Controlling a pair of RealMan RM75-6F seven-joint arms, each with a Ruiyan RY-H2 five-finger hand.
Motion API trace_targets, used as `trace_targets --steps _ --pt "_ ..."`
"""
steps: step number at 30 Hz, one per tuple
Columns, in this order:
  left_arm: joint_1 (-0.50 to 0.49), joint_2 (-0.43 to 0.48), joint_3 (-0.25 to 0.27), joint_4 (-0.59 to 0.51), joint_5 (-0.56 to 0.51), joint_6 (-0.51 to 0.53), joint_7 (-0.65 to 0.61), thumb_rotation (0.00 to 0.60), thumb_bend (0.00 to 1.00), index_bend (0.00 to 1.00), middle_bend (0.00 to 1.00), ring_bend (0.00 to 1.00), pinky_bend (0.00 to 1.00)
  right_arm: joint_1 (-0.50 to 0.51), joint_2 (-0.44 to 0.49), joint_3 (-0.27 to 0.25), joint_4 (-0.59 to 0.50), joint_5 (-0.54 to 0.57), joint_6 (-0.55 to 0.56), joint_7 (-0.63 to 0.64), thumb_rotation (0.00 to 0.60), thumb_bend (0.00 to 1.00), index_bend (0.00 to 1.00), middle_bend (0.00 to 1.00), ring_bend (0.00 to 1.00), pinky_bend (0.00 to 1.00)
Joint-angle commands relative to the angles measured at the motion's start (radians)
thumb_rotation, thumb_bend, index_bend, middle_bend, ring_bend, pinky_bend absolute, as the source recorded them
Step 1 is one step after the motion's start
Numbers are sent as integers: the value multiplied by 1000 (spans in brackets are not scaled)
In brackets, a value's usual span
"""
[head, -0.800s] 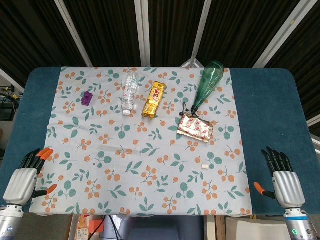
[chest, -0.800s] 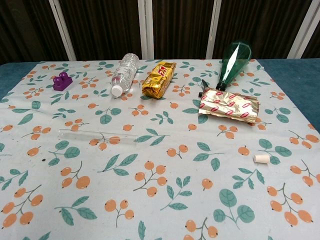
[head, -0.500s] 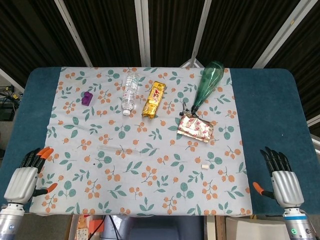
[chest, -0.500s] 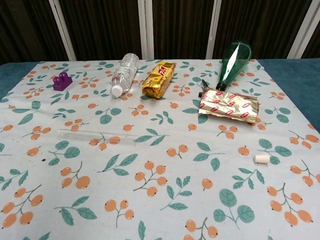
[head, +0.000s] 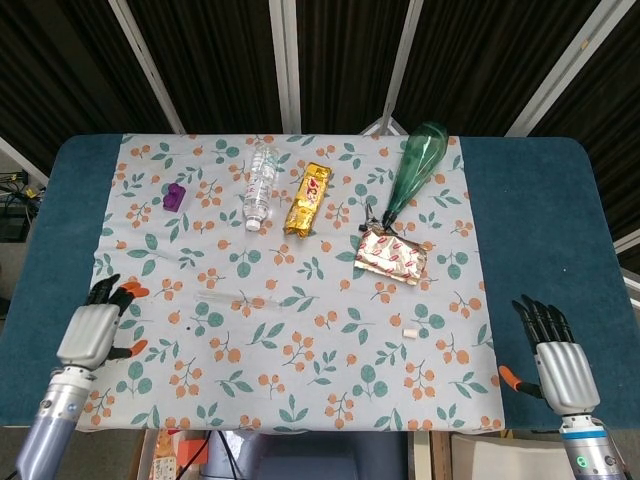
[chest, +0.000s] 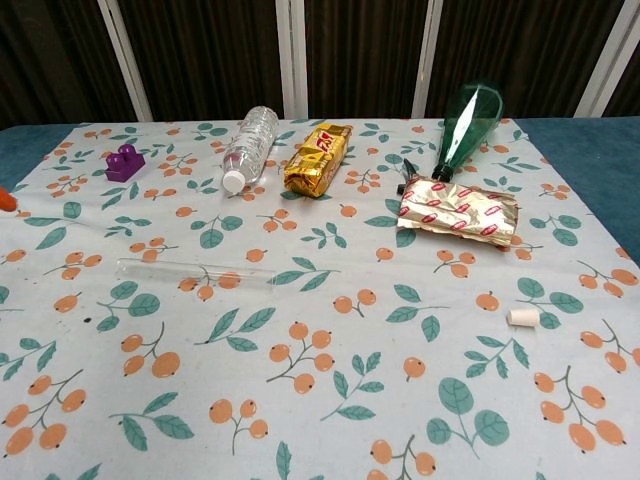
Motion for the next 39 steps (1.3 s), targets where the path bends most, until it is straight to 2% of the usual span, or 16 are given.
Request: trace_targets --steps 1,4,7,10,18,32,39 --pt "-122 -119 -96 41 -160 -95 145 600 289 295 195 0 0 1 1 3 -3 3 -2 6 600 250 0 0 0 0" --pt "-190 -206 -140 82 -279 -122 223 600 313 317 206 0 0 3 0 3 -5 7 -10 7 600 249 0 0 0 0" --pt "-243 -278 -161 126 -353 -126 286 600 363 369 208 0 0 4 0 4 -3 7 -12 9 600 250 0 0 0 0" --pt "-284 -342 -168 175 -398 -119 337 600 375 400 215 0 0 4 0 6 -1 9 -13 15 600 250 0 0 0 0" --pt "-363 -476 -182 297 -475 -101 408 600 402 403 225 0 0 4 2 8 2 11 -15 33 600 250 0 0 0 0" --pt "-423 -564 -176 363 -482 -96 438 600 407 452 226 0 0 2 0 11 3 10 -13 41 600 250 0 0 0 0" --pt "-425 -566 -165 362 -478 -83 438 600 529 512 244 0 0 1 1 10 -3 12 -14 42 600 250 0 0 0 0"
